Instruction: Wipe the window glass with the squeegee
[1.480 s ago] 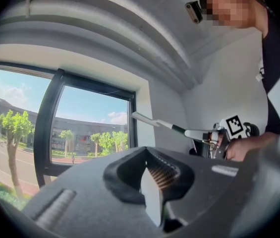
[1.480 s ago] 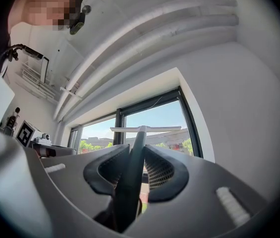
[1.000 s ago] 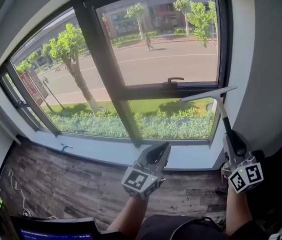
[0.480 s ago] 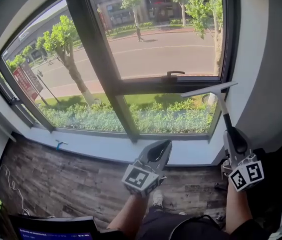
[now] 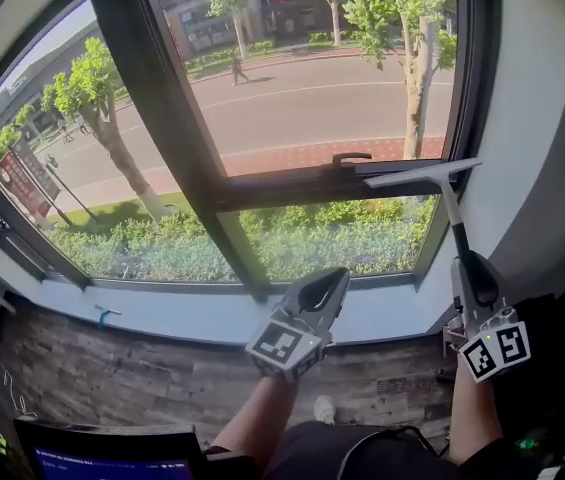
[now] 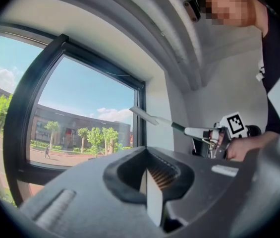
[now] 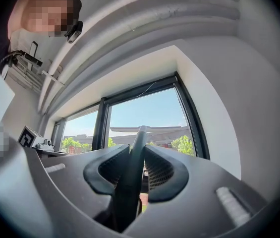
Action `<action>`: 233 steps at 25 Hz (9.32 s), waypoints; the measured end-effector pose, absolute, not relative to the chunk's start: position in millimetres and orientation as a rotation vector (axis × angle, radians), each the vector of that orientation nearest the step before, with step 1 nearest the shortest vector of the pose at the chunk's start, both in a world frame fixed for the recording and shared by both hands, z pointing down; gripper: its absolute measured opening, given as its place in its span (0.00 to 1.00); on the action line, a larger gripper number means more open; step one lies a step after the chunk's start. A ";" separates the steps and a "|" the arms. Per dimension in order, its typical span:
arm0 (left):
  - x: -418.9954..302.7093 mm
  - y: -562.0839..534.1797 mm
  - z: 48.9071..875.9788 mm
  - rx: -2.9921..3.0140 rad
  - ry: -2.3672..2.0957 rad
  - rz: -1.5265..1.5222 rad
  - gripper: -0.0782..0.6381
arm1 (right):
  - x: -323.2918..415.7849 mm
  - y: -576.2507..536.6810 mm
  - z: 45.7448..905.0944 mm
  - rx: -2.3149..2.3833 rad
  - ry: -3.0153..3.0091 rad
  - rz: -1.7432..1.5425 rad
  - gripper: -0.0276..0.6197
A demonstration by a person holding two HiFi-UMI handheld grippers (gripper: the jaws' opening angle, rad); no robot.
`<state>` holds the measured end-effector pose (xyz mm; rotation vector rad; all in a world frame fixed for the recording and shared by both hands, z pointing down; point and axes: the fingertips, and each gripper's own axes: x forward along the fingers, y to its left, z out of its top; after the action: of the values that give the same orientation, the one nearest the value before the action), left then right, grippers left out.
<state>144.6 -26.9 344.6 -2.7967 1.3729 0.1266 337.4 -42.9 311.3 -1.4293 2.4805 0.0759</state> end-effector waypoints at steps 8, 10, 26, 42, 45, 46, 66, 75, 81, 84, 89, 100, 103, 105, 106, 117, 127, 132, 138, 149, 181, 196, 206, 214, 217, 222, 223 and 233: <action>111.9 -75.0 345.0 -2.835 1.219 0.156 0.11 | 306.1 -75.5 323.4 -1.534 2.409 0.075 0.20; 107.8 -81.5 340.6 -2.841 1.195 0.157 0.11 | 302.4 -79.0 318.3 -1.551 2.394 0.081 0.20; 99.8 -109.2 337.8 -2.854 1.106 0.120 0.11 | 289.2 -103.3 316.6 -1.583 2.352 0.077 0.20; 163.1 -217.7 315.0 -2.786 1.101 0.130 0.11 | 343.7 -217.1 300.7 -1.523 2.363 0.140 0.20; 178.8 -231.3 308.6 -2.762 1.101 0.138 0.11 | 357.3 -237.5 289.6 -1.502 2.365 0.172 0.20; 182.3 -234.6 306.7 -2.754 1.104 0.142 0.11 | 360.2 -242.9 286.2 -1.495 2.366 0.182 0.20; 182.7 -283.5 280.7 -2.700 1.078 0.258 0.11 | 356.2 -322.3 164.2 -1.399 2.215 0.466 0.20; 169.8 -291.2 264.1 -2.702 1.026 0.282 0.11 | 350.3 -345.7 69.3 -1.384 2.095 0.637 0.20; 158.1 -296.1 258.8 -2.686 1.027 0.263 0.11 | 345.5 -369.8 44.0 -1.382 2.087 0.653 0.20; 151.7 -298.8 260.2 -2.679 1.037 0.253 0.11 | 345.3 -379.3 41.2 -1.394 2.078 0.652 0.20; 144.1 -299.3 266.8 -2.683 1.065 0.249 0.11 | 351.0 -388.3 33.8 -1.409 2.058 0.666 0.20; 135.2 -300.7 274.4 -2.683 1.109 0.238 0.11 | 353.1 -400.0 40.3 -1.422 2.050 0.637 0.20; 133.4 -300.9 276.3 -2.686 1.117 0.229 0.11 | 352.0 -400.9 48.1 -1.434 2.053 0.636 0.20; 132.5 -300.2 277.7 -2.689 1.121 0.227 0.11 | 351.4 -400.5 54.6 -1.441 2.056 0.635 0.20; 132.6 -299.2 278.3 -2.689 1.123 0.226 0.11 | 351.6 -399.9 58.0 -1.445 2.058 0.634 0.20; 128.3 -296.7 291.9 -2.716 1.129 0.206 0.11 | 349.9 -397.0 94.3 -1.480 2.081 0.599 0.20; 129.0 -295.4 297.6 -2.718 1.114 0.212 0.11 | 351.0 -392.1 127.4 -1.504 2.093 0.573 0.20; 132.1 -293.9 299.2 -2.714 1.091 0.230 0.11 | 352.1 -389.7 138.4 -1.516 2.095 0.559 0.20; 131.0 -292.9 302.0 -2.742 1.115 0.204 0.11 | 354.0 -385.6 156.5 -1.530 2.100 0.523 0.20; 134.4 -289.7 306.6 -2.762 1.084 0.196 0.11 | 359.1 -375.8 194.9 -1.551 2.112 0.447 0.20; 138.0 -302.6 318.2 -2.855 1.027 0.156 0.11 | 358.1 -366.1 297.0 -1.656 2.202 0.297 0.20; 139.5 -301.2 327.3 -2.878 1.025 0.139 0.11 | 354.1 -358.3 348.9 -1.694 2.260 0.215 0.20; 133.0 -304.6 331.9 -2.868 1.055 0.118 0.11 | 354.0 -358.9 392.4 -1.720 2.310 0.120 0.20; 143.1 -291.4 341.0 -2.907 1.041 0.057 0.11 | 358.5 -349.1 422.0 -1.742 2.350 0.060 0.20; 137.4 -295.7 338.1 -2.882 1.061 0.079 0.11 | 356.4 -351.0 438.2 -1.752 2.371 0.028 0.20; 139.3 -292.7 334.2 -2.869 1.060 0.065 0.11 | 358.6 -347.5 458.5 -1.757 2.392 -0.059 0.20; 139.1 -292.2 333.8 -2.866 1.060 0.066 0.11 | 358.4 -347.2 461.7 -1.756 2.394 -0.076 0.20; 139.2 -289.2 338.3 -2.868 1.057 0.041 0.11 | 357.7 -347.4 488.8 -1.762 2.431 -0.170 0.20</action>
<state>139.2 -289.2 338.3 -2.8681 1.0571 0.0414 357.7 -347.4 488.8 -1.7618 2.4315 -0.1704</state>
